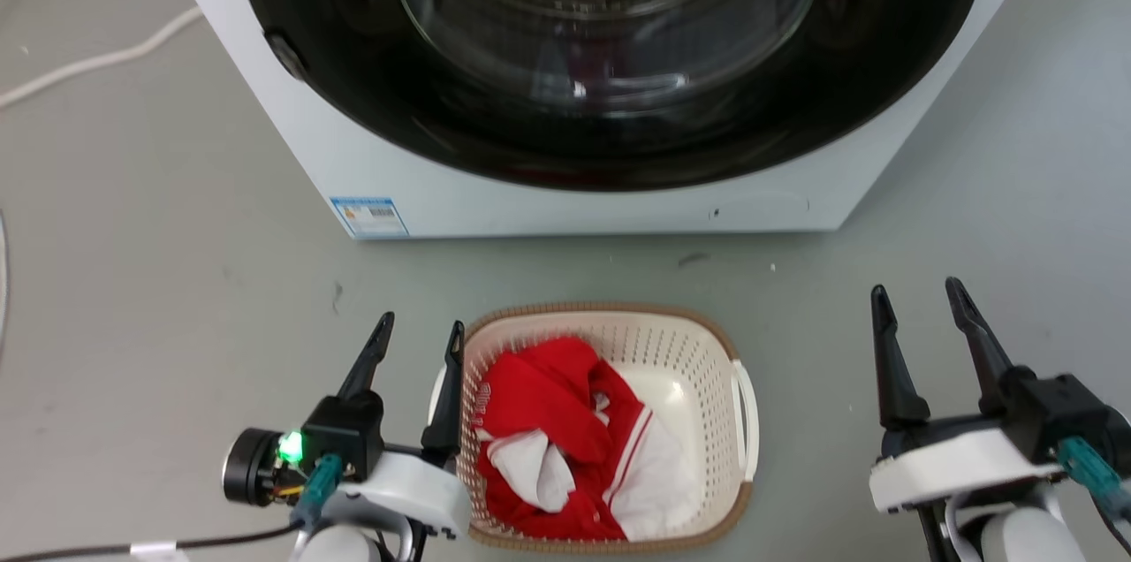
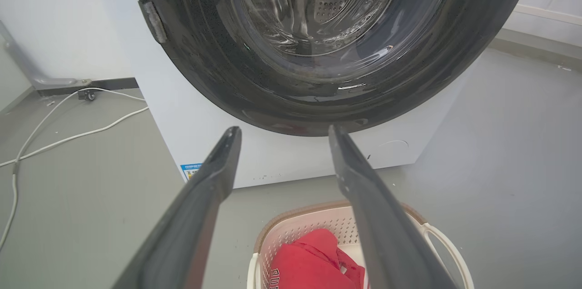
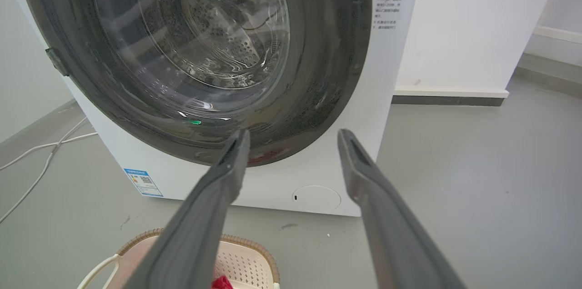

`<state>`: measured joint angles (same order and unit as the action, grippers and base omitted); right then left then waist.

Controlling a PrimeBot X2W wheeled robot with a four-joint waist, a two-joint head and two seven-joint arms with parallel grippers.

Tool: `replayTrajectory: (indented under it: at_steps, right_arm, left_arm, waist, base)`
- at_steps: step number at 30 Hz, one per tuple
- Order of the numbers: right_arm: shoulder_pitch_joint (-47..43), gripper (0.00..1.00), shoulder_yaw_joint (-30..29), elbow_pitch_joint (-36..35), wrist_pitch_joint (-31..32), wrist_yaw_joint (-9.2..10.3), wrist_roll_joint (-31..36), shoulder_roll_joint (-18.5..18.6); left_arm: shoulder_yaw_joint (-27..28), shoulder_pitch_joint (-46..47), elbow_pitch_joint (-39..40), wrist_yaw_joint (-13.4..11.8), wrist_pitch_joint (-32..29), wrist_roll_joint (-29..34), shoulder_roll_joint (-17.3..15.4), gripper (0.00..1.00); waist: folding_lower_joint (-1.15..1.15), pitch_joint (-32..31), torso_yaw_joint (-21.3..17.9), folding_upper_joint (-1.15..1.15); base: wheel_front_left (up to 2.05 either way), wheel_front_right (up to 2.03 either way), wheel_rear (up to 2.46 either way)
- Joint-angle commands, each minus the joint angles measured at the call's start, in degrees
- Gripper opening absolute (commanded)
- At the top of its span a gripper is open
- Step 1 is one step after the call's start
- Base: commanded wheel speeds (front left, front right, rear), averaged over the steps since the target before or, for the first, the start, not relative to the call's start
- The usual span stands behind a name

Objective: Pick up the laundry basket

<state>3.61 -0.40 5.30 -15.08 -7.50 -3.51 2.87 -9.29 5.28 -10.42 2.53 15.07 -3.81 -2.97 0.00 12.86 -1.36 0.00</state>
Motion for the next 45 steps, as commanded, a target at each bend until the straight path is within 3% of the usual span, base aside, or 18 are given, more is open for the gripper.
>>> replayTrajectory:
  at_steps: [1,13,25,31,45]
  right_arm:
    - [2.4,1.0,0.2,1.9,-0.1,0.02,-0.5,0.0]
    - [17.6,1.0,2.7,22.3,5.0,0.02,-2.5,0.0]
    - [33.0,1.0,10.9,42.9,9.9,0.03,-8.6,0.0]
    - [37.6,1.0,13.4,49.8,11.6,0.03,-10.3,0.0]
    - [47.9,1.0,20.9,61.9,17.5,0.03,-17.9,0.0]
  left_arm:
    - [0.6,2.2,-1.9,0.5,0.1,-0.2,-0.5,1.0]
    - [2.6,17.1,-22.4,3.5,0.1,-1.5,-4.4,1.0]
    - [-1.2,32.5,-45.1,4.8,-1.4,-3.5,-7.3,1.0]
    - [-5.8,36.9,-50.3,4.9,-4.0,-6.8,-6.4,1.0]
    - [-19.9,45.1,-54.7,4.9,-11.6,-16.5,-8.8,1.0]
  waist:
    - [0.0,5.5,-0.8,0.0]
    - [0.0,19.0,-3.0,0.0]
    - [0.0,28.1,-2.9,0.0]
    - [0.0,30.3,-2.1,0.0]
    - [0.0,34.9,-0.6,0.0]
  base:
    - [0.0,0.0,0.0]
    - [0.0,0.0,0.0]
    - [0.0,0.0,0.0]
    - [0.0,0.0,0.0]
    - [0.0,0.0,0.0]
